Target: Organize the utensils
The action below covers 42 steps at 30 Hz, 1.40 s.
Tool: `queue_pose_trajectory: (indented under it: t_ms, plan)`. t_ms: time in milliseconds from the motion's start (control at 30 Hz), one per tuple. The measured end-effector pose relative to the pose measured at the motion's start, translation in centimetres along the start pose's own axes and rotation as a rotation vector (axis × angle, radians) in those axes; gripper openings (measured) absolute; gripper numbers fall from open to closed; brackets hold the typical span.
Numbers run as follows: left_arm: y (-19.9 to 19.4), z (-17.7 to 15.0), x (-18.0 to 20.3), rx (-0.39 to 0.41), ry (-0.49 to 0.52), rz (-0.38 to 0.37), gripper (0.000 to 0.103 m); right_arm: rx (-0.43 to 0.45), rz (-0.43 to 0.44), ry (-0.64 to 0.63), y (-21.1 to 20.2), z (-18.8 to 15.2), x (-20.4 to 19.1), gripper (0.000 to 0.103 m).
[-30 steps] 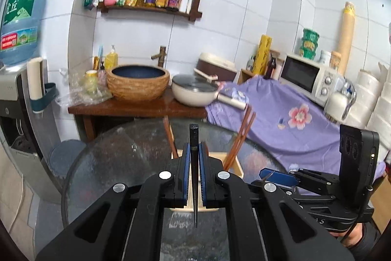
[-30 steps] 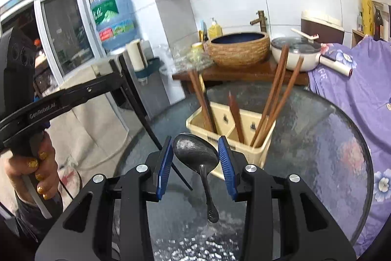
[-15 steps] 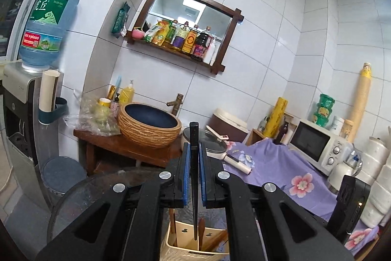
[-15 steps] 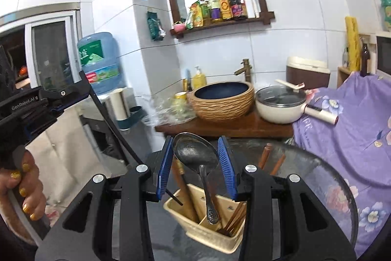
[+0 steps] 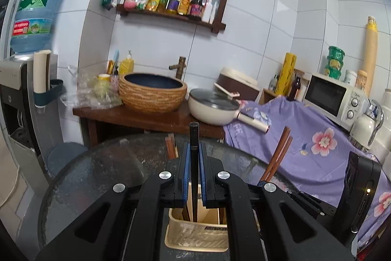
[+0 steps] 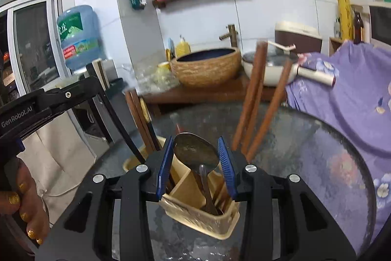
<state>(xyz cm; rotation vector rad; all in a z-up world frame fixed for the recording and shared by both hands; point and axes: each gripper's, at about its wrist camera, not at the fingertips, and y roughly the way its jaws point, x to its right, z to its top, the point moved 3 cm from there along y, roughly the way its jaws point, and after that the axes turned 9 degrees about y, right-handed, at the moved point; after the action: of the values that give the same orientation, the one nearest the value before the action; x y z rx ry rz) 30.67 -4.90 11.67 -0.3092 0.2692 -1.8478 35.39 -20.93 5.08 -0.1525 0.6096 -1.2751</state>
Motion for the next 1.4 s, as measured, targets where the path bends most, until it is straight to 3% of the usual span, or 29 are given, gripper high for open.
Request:
queue_pose_trajectory:
  t_ms: [267,367,500,600,667,700,767,800,933,1067,1167,1400]
  plan:
    - [1.7,-2.6,0.1,-0.075,0.026,-0.013,0.007,-0.009,-0.019,-0.022,0.6,-1.7,0.5,0.038]
    - [1.9,-2.8,0.1,-0.069,0.029,-0.009,0.007,-0.018,-0.029,-0.023,0.7,-2.0,0.7,0.039]
    - [1.5,-2.9,0.0,-0.07,0.021,-0.031,0.01,0.022,-0.033,-0.028,-0.5,-2.0,0.9,0.055]
    - [-0.2,-2.8,-0.4,-0.036,0.031,-0.017,0.036,0.038,-0.041,-0.04,-2.1,-2.2,0.8,0.06]
    - [-2.1,-3.1,-1.0,-0.001,0.02,0.006,0.067,0.042,-0.049,-0.046,-3.1,-2.6,0.8,0.071]
    - [-3.2,-3.5,-1.3,0.018,0.016,0.035,0.072,0.05,-0.057,-0.051,-4.0,-3.1,0.7,0.078]
    - [-4.8,-4.3,-1.6,0.032,0.032,0.073,0.093,0.074,-0.076,-0.07,-5.9,-4.4,0.6,0.084]
    - [-5.5,-4.9,-1.7,0.036,0.045,0.088,0.097,0.076,-0.083,-0.083,-6.5,-4.9,0.5,0.089]
    - [-8.4,-9.0,-2.3,0.001,0.095,0.128,0.097,0.078,-0.098,-0.125,-9.5,-8.5,0.1,0.096]
    - [-10.6,-13.6,-3.0,-0.057,0.075,0.141,0.097,0.071,-0.073,-0.099,-12.5,-12.7,0.2,0.097]
    - [-12.9,-16.7,-2.9,-0.024,0.094,0.186,0.097,0.065,-0.07,-0.077,-14.2,-15.9,0.1,0.097]
    - [-16.2,-20.6,-2.4,-0.081,0.052,0.221,0.097,0.073,-0.081,-0.065,-17.6,-20.7,-0.2,0.097]
